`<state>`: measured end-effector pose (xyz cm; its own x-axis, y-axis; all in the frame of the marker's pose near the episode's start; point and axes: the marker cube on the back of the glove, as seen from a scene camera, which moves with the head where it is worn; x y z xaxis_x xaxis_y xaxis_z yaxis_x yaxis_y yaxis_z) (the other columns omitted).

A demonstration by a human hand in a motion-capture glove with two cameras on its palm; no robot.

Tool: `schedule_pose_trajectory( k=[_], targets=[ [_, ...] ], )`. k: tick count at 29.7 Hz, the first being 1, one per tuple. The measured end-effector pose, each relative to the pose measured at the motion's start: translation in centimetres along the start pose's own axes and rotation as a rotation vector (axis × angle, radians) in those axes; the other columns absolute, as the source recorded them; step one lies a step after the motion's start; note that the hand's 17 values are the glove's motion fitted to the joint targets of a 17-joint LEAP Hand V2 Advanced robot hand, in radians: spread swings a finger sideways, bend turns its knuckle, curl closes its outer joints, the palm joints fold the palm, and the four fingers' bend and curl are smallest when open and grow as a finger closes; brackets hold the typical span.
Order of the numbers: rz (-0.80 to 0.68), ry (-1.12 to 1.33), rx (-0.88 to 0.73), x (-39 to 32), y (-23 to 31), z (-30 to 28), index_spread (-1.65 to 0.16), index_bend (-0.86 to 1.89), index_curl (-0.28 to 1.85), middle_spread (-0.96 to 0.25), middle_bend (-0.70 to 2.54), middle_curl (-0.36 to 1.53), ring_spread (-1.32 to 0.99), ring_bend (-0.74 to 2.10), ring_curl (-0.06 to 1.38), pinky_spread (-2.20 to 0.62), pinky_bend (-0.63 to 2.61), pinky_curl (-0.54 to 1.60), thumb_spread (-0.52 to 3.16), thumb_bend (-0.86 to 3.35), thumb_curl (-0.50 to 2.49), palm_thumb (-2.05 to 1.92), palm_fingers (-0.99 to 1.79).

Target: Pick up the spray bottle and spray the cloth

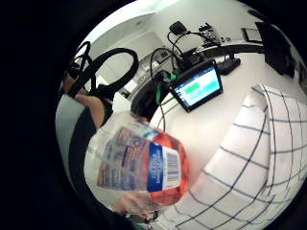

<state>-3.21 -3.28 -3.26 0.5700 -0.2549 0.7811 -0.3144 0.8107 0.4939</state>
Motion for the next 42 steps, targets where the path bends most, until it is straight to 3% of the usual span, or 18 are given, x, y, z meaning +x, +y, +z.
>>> schedule_pose_trajectory(
  k=[13, 19, 26, 30, 37, 42],
  targets=[
    [0.051, -0.026, -0.029, 2.9, 2.3, 2.1, -0.26, 0.07, 0.18, -0.07, 0.51, 0.44, -0.1, 0.61, 0.4, -0.03, 0.35, 0.39, 1.2, -0.03, 0.36, 0.63, 1.07],
    [0.058, -0.094, -0.074, 2.4, 3.6, 2.1, -0.29, 0.07, 0.18, -0.06, 0.46, 0.43, -0.08, 0.51, 0.39, 0.01, 0.36, 0.41, 1.18, -0.05, 0.33, 0.56, 0.82],
    [0.034, -0.112, -0.083, 1.4, 5.2, -1.5, -0.31, 0.11, 0.18, -0.06, 0.44, 0.42, -0.07, 0.47, 0.36, 0.07, 0.31, 0.37, 1.17, -0.03, 0.31, 0.51, 0.82],
    [0.018, 0.049, -0.151, 2.3, 7.0, -6.0, -0.3, 0.12, 0.19, -0.05, 0.42, 0.41, -0.06, 0.46, 0.36, 0.08, 0.29, 0.36, 1.17, -0.02, 0.3, 0.51, 0.85],
    [0.065, 0.594, -0.345, 4.8, 12.5, -12.7, -0.32, 0.1, 0.2, -0.05, 0.4, 0.41, -0.04, 0.44, 0.37, 0.12, 0.27, 0.36, 1.16, -0.03, 0.29, 0.5, 0.79],
    [0.087, 0.751, -0.404, 5.9, 14.9, -15.4, -0.33, 0.12, 0.21, -0.04, 0.38, 0.41, -0.03, 0.41, 0.36, 0.14, 0.25, 0.36, 1.16, -0.02, 0.29, 0.49, 0.78]
  ],
)
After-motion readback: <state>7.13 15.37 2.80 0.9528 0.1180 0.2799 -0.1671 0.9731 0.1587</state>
